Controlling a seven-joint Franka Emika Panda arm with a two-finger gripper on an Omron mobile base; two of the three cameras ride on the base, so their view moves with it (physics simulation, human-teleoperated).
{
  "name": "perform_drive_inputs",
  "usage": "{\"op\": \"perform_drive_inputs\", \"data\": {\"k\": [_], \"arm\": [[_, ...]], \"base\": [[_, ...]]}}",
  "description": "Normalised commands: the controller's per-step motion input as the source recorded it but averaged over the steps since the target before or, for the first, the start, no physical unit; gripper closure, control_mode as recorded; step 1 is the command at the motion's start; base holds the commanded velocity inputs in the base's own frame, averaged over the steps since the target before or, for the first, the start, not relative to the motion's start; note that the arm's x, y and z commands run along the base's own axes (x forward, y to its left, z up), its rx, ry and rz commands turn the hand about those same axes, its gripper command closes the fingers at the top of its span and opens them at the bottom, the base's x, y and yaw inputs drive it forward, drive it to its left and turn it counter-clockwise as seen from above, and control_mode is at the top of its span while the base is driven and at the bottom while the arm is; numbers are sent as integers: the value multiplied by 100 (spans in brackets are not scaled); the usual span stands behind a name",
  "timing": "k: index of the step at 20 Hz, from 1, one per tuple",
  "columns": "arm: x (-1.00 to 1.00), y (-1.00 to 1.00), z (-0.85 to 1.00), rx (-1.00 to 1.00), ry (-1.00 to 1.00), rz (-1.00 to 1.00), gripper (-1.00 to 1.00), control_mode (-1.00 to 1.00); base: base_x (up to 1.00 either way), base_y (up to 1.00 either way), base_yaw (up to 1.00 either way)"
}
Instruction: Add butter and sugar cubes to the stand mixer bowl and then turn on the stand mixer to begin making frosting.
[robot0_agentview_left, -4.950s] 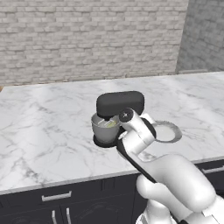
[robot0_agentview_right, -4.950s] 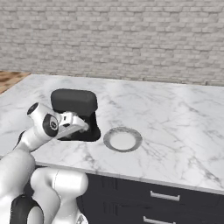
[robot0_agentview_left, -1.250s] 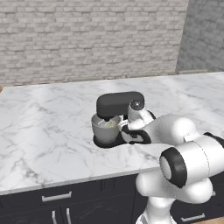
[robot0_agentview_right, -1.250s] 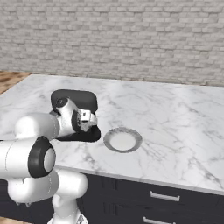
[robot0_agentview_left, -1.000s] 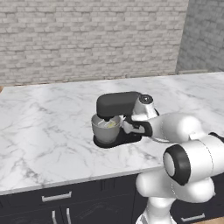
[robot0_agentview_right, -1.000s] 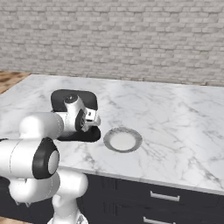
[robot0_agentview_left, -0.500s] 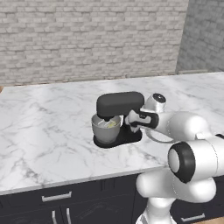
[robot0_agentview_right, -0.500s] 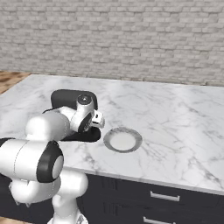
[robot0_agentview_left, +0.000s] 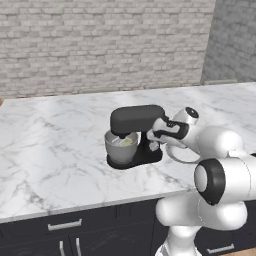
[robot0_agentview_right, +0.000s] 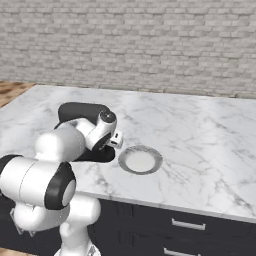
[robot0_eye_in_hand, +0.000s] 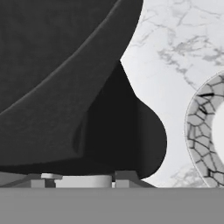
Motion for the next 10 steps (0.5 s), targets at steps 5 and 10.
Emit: {"op": "perform_drive_inputs", "data": {"k": [5, 10], "arm": [[0, -54, -41, 5, 0, 3, 100, -100], [0, -54, -48, 4, 1, 3, 100, -100]], "base": [[0, 0, 0], [0, 0, 0]]}}
